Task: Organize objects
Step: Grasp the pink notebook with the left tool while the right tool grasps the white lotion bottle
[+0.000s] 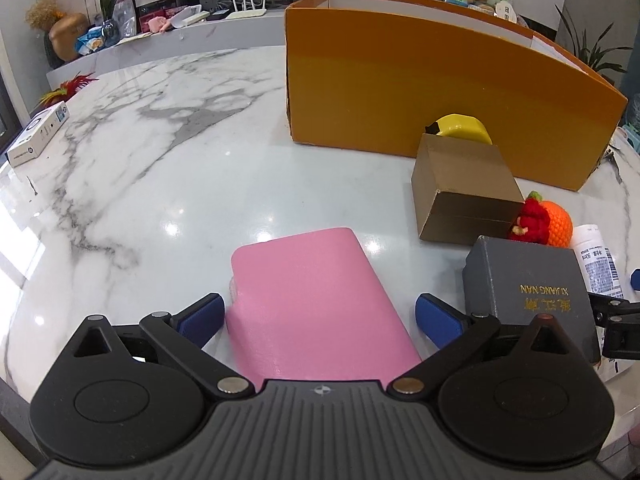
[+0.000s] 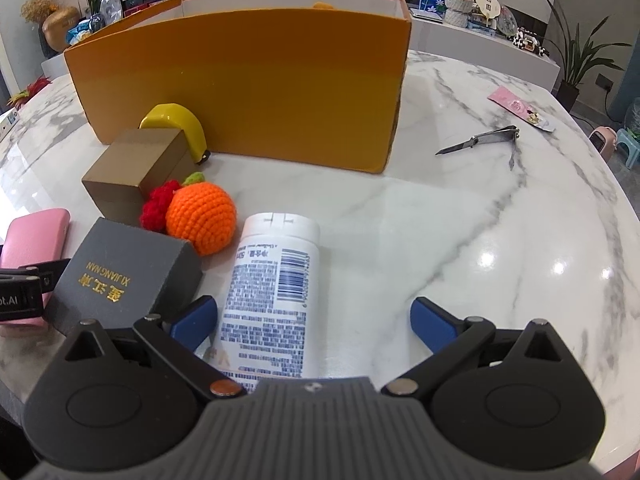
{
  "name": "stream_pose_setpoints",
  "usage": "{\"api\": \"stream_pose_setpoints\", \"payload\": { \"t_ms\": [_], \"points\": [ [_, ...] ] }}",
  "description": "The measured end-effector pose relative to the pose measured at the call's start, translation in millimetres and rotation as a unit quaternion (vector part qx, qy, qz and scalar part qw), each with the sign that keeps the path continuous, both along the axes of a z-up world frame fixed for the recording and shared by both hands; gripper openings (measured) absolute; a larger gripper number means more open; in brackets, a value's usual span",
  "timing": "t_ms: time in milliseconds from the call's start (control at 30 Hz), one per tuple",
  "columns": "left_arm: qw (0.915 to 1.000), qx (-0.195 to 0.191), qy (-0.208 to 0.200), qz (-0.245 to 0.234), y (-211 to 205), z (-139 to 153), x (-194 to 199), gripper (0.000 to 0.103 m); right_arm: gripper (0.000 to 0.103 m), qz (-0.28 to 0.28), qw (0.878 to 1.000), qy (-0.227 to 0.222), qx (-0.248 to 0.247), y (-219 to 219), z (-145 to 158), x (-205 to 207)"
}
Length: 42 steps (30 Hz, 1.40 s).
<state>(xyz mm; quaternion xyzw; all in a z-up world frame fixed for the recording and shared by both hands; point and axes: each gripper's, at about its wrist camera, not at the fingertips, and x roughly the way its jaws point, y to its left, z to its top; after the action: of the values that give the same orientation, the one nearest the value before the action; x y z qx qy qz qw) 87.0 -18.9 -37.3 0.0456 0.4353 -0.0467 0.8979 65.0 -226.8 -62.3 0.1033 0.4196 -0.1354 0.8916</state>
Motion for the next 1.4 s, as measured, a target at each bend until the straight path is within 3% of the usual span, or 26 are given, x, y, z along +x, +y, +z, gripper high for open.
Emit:
{"api": "stream_pose_setpoints", "payload": {
  "t_ms": [533, 733, 867, 1100, 1400],
  "points": [
    [0.9993, -0.002, -0.010, 0.035, 8.4, 2.0, -17.1, 0.103, 0.102, -0.007, 1.000, -0.012, -0.004, 2.8, -1.6, -2.4],
    [0.9989, -0.002, -0.008, 0.047, 9.4, 2.9, -25.2, 0.103, 0.102, -0.019, 0.999, -0.039, -0.014, 6.0, -5.5, -7.1],
    [0.9984, -0.004, -0.031, 0.047, 9.6, -0.1, -32.9, 0.103, 0.102, -0.031, 0.998, -0.057, -0.021, 8.9, -7.8, -11.4],
    [0.9975, -0.003, -0.049, 0.051, 7.7, -1.5, -37.9, 0.103, 0.102, -0.032, 0.997, -0.062, -0.022, 9.6, -8.3, -10.8],
    [0.9981, -0.004, -0.044, 0.044, 5.0, -1.6, -35.2, 0.103, 0.102, -0.032, 0.998, -0.055, -0.020, 8.3, -7.7, -7.7]
  ]
}}
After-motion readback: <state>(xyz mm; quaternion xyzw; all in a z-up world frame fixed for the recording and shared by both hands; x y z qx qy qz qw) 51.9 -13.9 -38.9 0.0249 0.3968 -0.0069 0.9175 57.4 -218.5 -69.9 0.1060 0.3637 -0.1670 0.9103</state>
